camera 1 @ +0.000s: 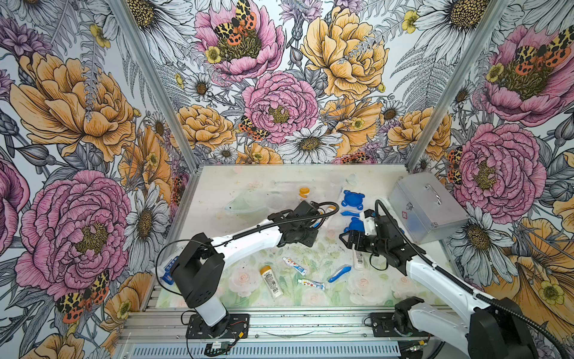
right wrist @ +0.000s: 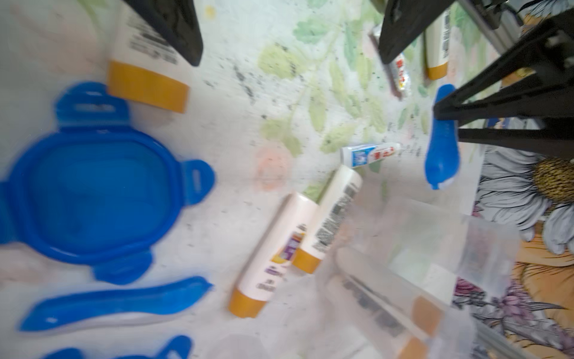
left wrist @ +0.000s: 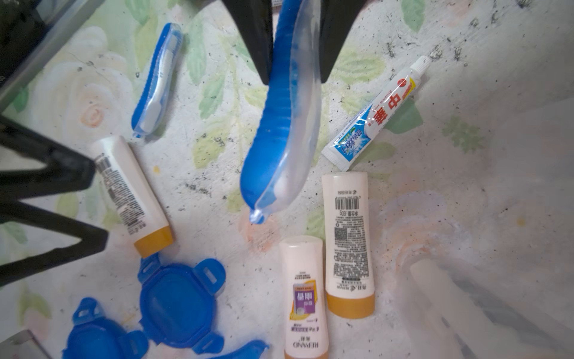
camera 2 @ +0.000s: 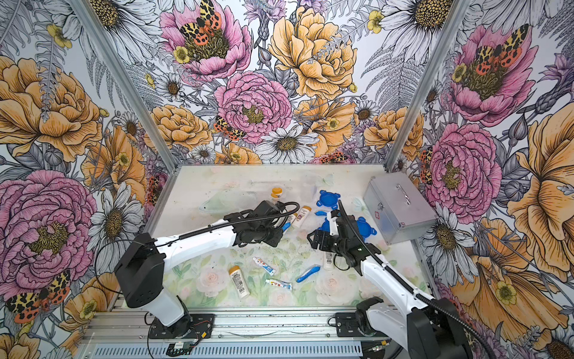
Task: Pack away toiletry kits
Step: Pick up the toiletry item from the center of the board.
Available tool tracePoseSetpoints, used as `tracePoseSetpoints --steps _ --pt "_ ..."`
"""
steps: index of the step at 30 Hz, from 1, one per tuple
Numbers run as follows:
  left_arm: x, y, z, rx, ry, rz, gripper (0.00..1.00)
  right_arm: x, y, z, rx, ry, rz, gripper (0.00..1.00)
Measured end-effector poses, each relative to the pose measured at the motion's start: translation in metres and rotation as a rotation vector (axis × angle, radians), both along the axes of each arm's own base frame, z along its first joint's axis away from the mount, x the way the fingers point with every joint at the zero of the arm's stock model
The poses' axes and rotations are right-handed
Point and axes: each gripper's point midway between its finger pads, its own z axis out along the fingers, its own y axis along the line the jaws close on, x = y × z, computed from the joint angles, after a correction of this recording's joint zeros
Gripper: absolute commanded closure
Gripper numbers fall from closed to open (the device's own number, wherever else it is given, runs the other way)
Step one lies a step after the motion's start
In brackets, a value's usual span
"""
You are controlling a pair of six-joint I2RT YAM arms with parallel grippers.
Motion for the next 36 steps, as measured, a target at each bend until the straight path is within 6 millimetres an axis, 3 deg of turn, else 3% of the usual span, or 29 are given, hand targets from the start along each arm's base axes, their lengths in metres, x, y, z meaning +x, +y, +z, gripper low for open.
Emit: tracePoseSetpoints --steps 4,10,14,20,26,28,30,34,36 --pt "-0.007 0.000 0.008 -0.052 -0.036 -0.017 0.92 0.012 0.039 0.021 0.122 -0.047 0.073 0.14" --pt "-0.012 -0.005 0.020 -0.117 -0.078 -0.052 0.92 0.023 0.083 0.031 0.244 -0.056 0.141 0.27" --pt "-0.018 -0.014 0.023 -0.133 -0.091 -0.082 0.92 0.027 0.106 0.035 0.302 -0.057 0.172 0.45" --pt "-0.019 -0.017 0.023 -0.145 -0.100 -0.088 0.92 0.030 0.123 0.045 0.347 -0.079 0.194 0.78" --pt "-0.017 -0.014 0.024 -0.175 -0.101 -0.079 0.88 0.033 0.122 0.044 0.335 -0.088 0.182 0.96" --pt "-0.016 -0.014 0.024 -0.180 -0.100 -0.080 0.80 0.033 0.122 0.044 0.332 -0.091 0.183 1.00" --pt "-0.014 -0.014 0.025 -0.184 -0.102 -0.073 0.66 0.035 0.123 0.046 0.327 -0.095 0.185 1.00" --pt "-0.004 -0.004 0.024 -0.195 -0.095 -0.018 0.28 0.044 0.128 0.053 0.292 -0.112 0.205 1.00" --pt "0.003 0.010 0.020 -0.198 -0.082 0.033 0.17 0.052 0.131 0.061 0.249 -0.137 0.221 1.00"
